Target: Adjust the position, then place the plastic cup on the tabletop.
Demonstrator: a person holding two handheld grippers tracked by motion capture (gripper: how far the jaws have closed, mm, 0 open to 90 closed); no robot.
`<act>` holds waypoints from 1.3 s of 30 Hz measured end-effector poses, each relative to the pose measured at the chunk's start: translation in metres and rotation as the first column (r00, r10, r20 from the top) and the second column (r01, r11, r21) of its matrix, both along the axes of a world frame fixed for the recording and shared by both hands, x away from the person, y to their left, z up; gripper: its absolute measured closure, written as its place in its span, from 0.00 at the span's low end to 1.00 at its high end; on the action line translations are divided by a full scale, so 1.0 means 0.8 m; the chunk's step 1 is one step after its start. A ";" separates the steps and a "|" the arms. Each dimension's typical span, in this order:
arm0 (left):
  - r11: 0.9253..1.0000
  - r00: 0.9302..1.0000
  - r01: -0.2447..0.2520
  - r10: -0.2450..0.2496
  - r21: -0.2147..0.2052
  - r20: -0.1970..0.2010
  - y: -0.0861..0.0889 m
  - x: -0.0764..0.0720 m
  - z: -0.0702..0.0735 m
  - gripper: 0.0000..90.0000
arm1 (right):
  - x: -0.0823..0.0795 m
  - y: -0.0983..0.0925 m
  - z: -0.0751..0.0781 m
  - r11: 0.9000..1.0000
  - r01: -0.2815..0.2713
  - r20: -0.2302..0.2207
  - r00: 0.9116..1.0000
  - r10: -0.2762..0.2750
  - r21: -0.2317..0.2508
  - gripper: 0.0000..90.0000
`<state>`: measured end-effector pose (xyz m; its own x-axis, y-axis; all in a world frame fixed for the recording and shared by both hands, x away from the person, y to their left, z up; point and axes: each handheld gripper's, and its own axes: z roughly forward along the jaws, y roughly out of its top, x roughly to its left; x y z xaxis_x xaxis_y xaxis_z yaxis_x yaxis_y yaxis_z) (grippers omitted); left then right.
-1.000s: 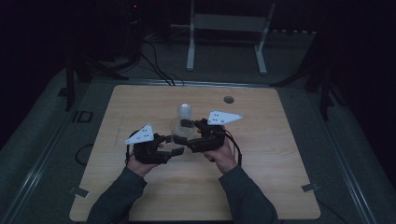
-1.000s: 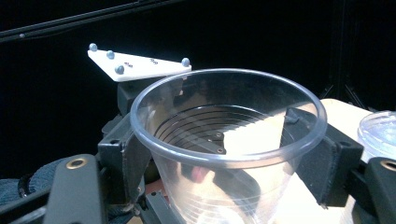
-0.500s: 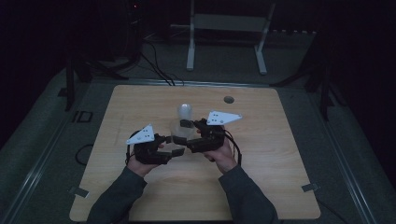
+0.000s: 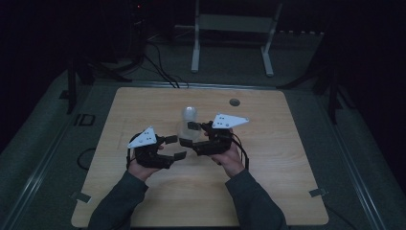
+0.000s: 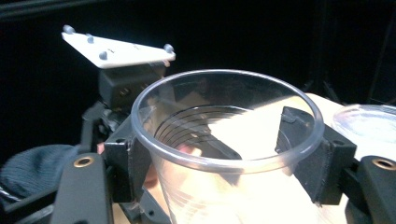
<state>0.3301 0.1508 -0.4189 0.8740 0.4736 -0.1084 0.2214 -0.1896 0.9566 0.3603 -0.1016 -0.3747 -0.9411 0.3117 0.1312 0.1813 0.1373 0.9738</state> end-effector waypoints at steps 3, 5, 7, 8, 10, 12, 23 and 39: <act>1.000 1.000 -0.009 0.009 0.006 0.007 0.002 0.000 0.002 0.31 | 0.000 0.000 0.000 1.000 0.009 0.002 1.000 -0.009 -0.015 0.32; 1.000 1.000 -0.014 0.014 0.001 0.010 0.003 -0.001 0.003 0.31 | -0.001 0.000 0.000 1.000 0.018 0.012 1.000 -0.017 -0.019 0.32; 1.000 1.000 -0.020 0.020 0.003 0.013 0.004 -0.001 0.003 0.31 | -0.001 -0.001 0.001 0.999 0.025 0.019 1.000 -0.024 -0.025 0.32; 1.000 1.000 -0.024 0.024 0.005 0.015 0.005 -0.002 0.004 0.31 | -0.001 -0.002 0.001 0.999 0.028 0.022 0.999 -0.028 -0.026 0.32; 0.999 0.999 -0.036 0.036 0.012 0.020 0.006 -0.002 0.004 0.31 | -0.001 -0.004 0.003 0.999 0.033 0.031 0.999 -0.032 -0.028 0.32; 0.999 0.998 -0.049 0.048 0.014 0.026 0.007 -0.003 0.004 0.31 | -0.002 -0.005 0.004 0.999 0.041 0.034 0.999 -0.040 -0.031 0.32; 0.998 0.998 -0.060 0.059 0.015 0.029 0.010 -0.004 0.005 0.31 | -0.003 -0.015 0.006 0.996 0.070 0.053 0.996 -0.067 -0.046 0.32; 0.998 0.998 -0.060 0.060 0.013 0.030 0.010 -0.004 0.006 0.31 | -0.002 -0.029 0.007 0.994 0.100 0.065 0.993 -0.096 -0.047 0.32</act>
<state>0.3271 0.1587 -0.4141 0.8467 0.5266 -0.0760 0.2044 -0.1900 0.9603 0.3586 -0.1244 -0.3691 -0.9115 0.4075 0.0551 0.1353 0.1707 0.9760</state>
